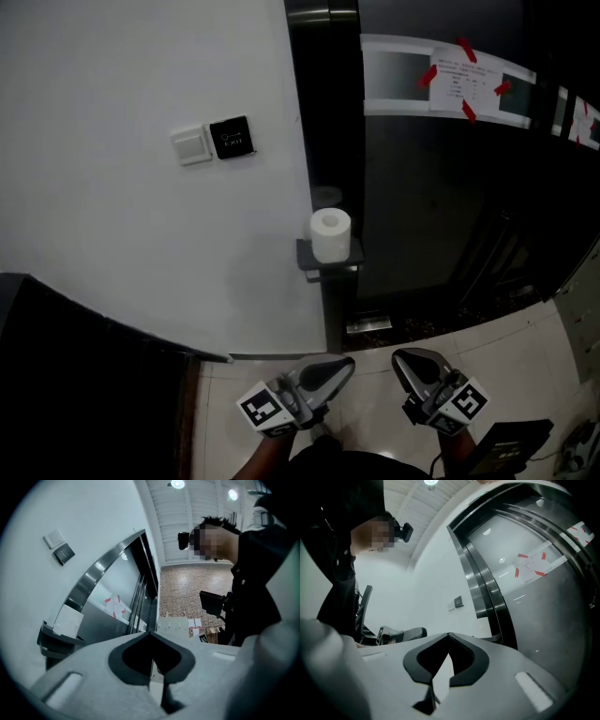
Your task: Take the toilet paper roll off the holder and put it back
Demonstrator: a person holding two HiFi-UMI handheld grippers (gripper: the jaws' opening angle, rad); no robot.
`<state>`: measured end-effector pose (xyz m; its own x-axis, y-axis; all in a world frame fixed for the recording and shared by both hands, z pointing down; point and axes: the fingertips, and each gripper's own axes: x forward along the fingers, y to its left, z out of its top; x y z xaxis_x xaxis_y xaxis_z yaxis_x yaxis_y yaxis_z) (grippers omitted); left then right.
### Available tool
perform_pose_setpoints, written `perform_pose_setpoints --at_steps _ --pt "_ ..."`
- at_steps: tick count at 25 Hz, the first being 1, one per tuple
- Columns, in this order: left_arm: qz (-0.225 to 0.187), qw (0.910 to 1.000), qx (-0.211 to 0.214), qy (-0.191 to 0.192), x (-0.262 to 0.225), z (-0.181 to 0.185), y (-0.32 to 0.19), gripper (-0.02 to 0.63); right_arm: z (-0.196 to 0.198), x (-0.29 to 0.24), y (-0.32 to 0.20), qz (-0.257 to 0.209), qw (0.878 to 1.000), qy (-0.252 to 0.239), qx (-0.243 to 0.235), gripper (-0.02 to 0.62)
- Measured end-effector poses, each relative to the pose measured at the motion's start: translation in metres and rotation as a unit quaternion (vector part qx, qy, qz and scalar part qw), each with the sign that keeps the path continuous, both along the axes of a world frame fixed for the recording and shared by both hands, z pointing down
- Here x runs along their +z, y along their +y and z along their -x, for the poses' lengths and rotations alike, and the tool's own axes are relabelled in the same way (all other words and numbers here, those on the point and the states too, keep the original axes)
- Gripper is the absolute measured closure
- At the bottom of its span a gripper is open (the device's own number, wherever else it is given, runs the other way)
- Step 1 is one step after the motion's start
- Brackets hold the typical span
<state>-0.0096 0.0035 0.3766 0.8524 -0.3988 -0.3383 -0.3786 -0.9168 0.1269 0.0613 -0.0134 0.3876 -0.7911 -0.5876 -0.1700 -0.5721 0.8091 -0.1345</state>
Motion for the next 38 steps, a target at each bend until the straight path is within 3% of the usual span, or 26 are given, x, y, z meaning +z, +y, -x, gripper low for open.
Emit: perform_pose_setpoints --at_steps 4,9,16,26,34,38 --pt "0.003 0.9999 0.006 0.008 -0.004 0.029 -0.051 0.609 0.020 -0.008 -0.054 -0.021 0.999 -0.001 0.024 0.597" --pt "0.016 0.9997 0.009 0.018 -0.004 0.044 -0.092 0.609 0.038 -0.001 -0.095 -0.011 1.000 0.001 0.012 0.597" --pt "0.007 0.9996 -0.021 -0.019 -0.009 0.036 -0.128 0.609 0.041 0.000 -0.131 0.009 1.000 -0.003 -0.030 0.597" --pt "0.002 0.9981 -0.050 -0.035 -0.014 0.014 -0.155 0.609 0.028 -0.001 -0.177 0.003 0.999 0.015 -0.039 0.597" --pt "0.007 0.9989 -0.035 -0.030 -0.015 0.029 -0.172 0.609 0.048 -0.008 -0.200 0.009 1.000 -0.001 -0.021 0.597" --pt "0.005 0.9996 -0.026 -0.005 -0.022 0.042 -0.180 0.609 0.056 -0.004 -0.212 0.007 1.000 0.000 -0.005 0.594"
